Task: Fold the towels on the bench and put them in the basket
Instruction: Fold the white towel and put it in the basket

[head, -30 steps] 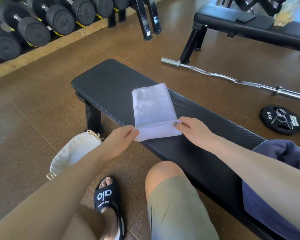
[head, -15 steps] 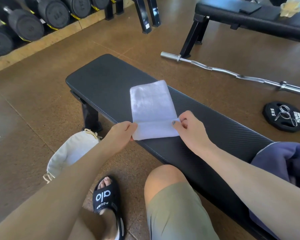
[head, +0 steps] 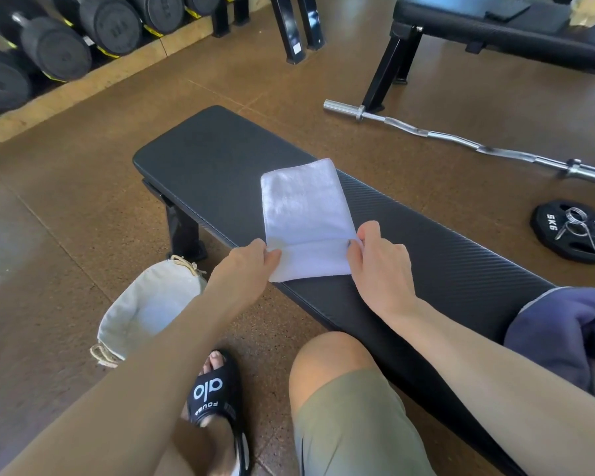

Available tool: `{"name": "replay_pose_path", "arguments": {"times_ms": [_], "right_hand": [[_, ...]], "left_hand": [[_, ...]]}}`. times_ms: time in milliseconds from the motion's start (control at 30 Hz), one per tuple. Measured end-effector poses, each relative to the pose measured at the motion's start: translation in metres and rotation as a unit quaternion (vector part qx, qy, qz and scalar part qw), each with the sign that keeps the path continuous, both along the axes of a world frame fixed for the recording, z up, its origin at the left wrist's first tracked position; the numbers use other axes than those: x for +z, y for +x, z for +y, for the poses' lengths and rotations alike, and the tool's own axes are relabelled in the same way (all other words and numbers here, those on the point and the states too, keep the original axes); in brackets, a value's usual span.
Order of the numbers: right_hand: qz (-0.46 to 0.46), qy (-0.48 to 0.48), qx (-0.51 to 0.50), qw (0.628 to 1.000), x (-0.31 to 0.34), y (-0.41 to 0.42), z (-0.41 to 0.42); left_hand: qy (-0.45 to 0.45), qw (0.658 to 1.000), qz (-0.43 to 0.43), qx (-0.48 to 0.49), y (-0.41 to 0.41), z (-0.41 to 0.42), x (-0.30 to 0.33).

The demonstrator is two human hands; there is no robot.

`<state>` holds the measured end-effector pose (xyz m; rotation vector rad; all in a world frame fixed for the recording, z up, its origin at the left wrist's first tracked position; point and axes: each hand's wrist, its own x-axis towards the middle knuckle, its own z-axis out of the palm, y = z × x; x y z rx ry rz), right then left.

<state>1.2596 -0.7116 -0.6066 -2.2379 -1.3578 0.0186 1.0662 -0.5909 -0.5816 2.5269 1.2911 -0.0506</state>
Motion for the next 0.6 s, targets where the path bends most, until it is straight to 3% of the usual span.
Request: {"name": "replay_pose_path", "arguments": {"times_ms": [133, 200, 267, 333, 400, 600], "right_hand": [[0.019, 0.017, -0.010, 1.000, 0.001, 0.004, -0.001], [-0.021, 0.024, -0.005, 0.999, -0.003, 0.004, 0.000], [-0.041, 0.036, 0.001, 0.998, -0.010, 0.004, 0.000], [-0.050, 0.051, 0.012, 0.997, -0.015, 0.006, 0.000], [-0.059, 0.056, 0.023, 0.996, -0.018, 0.008, 0.000], [-0.086, 0.039, 0.026, 0.995, -0.016, 0.008, -0.001]], "left_hand": [[0.040, 0.999, -0.016, 0.030, 0.003, -0.002, 0.010], [0.180, 0.983, -0.028, -0.027, 0.009, -0.005, 0.017], [0.246, 0.957, 0.016, -0.152, 0.016, -0.011, 0.022], [0.262, 0.921, 0.071, -0.280, 0.020, -0.020, 0.021], [0.280, 0.893, 0.077, -0.342, 0.022, -0.025, 0.018], [0.269, 0.906, 0.059, -0.320, 0.018, -0.033, 0.003]]}}
